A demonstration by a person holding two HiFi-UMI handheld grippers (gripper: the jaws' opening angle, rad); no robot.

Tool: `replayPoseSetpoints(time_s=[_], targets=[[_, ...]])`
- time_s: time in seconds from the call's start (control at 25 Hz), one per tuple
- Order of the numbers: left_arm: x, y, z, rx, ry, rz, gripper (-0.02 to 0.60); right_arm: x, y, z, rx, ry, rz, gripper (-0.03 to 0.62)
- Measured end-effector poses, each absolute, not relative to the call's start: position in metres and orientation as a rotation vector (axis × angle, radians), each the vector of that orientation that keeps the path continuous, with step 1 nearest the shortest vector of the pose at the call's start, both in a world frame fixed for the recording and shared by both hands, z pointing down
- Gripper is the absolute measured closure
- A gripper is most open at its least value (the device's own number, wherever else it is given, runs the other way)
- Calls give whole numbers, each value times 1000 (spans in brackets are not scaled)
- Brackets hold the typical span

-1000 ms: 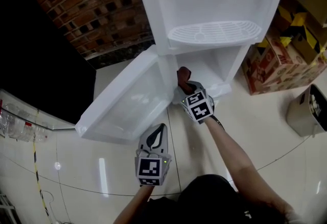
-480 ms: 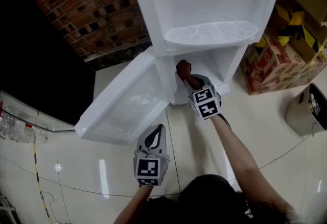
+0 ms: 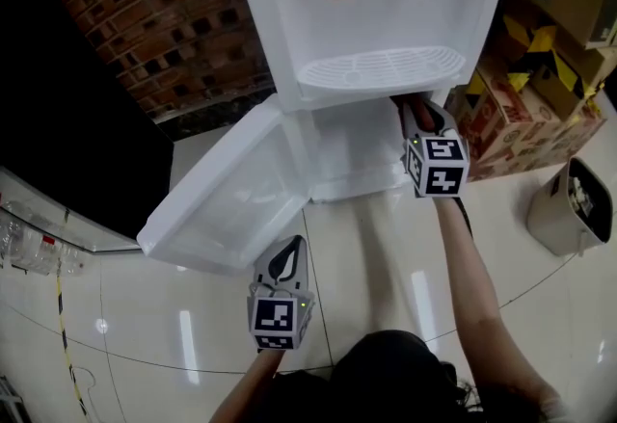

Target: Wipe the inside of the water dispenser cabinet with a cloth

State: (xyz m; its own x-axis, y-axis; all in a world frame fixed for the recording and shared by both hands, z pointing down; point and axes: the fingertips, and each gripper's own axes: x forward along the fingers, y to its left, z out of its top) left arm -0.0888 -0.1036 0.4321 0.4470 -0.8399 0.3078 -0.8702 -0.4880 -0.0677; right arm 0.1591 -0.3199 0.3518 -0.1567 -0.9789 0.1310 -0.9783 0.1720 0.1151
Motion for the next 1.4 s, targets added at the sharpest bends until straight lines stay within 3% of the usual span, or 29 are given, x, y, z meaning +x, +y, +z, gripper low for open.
replayPoseSetpoints(time_s=[0.28,0.88,1.12,1.4], targets=[[-93,-99,426,2586,-1557,467,595,162,-324,374,1946,-2204,75,519],[-99,-98,437,2559,-1559,485,595,175,-306,526,1808,-1996,375,519],[-102,-98,445,2547,-1551,506,595,160,-318,503,1792,-2083,283,519],[-107,-96,449,2542,-1532,534,595,85,-351,423,1703,-2330,83,519]])
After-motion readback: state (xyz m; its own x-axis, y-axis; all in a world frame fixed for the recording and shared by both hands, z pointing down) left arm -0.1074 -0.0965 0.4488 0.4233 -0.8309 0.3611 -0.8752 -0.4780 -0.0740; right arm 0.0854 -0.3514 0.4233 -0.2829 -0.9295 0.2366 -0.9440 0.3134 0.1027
